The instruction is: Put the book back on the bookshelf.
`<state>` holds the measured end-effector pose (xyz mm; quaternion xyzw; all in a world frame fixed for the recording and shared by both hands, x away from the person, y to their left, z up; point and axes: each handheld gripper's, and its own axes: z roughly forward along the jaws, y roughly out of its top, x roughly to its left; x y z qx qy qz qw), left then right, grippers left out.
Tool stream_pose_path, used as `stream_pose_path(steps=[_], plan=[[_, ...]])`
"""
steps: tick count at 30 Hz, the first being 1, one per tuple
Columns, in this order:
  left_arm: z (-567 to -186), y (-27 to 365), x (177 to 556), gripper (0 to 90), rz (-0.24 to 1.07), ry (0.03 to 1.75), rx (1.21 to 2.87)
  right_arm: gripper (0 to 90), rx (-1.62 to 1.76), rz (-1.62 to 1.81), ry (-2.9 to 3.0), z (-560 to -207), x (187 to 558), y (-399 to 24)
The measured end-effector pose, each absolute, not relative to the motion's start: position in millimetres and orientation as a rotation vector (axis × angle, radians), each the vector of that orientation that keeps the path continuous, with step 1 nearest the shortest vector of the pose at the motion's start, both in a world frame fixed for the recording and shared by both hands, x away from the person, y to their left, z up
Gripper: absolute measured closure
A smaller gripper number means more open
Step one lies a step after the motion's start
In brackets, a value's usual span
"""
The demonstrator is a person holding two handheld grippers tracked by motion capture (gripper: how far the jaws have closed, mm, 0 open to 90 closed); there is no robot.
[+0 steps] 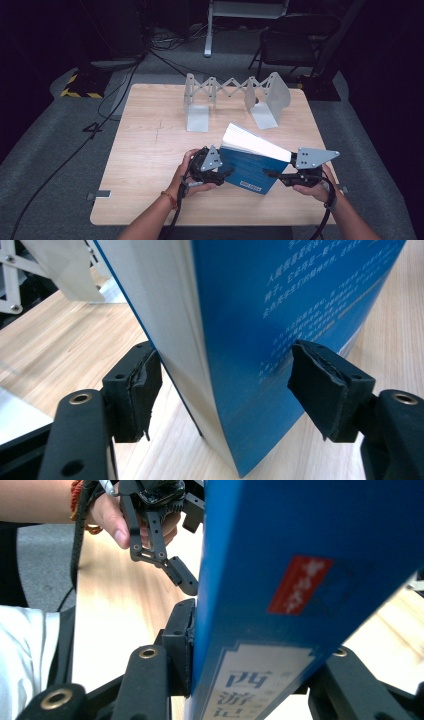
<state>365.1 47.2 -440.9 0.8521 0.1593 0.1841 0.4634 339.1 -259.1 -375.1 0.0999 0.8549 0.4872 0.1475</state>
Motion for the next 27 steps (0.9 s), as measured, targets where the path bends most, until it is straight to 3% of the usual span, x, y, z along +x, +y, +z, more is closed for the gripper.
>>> stream_pose_path(steps=[13, 23, 27], plan=[[-440.5, 41.5, 372.4, 27.4, 0.429, 0.395, 2.089, 55.2, 0.416, 1.260, 2.532, -321.6, 342.1, -250.7], [-445.8, 52.3, 367.8, 30.9, 0.387, 0.435, 2.087, 52.5, 0.493, 1.217, 2.636, -322.7, 354.7, -227.1], [-459.3, 73.2, 359.7, 26.9, 0.351, 0.480, 2.176, 57.0, 0.516, 1.202, 2.629, -321.0, 354.3, -225.6]])
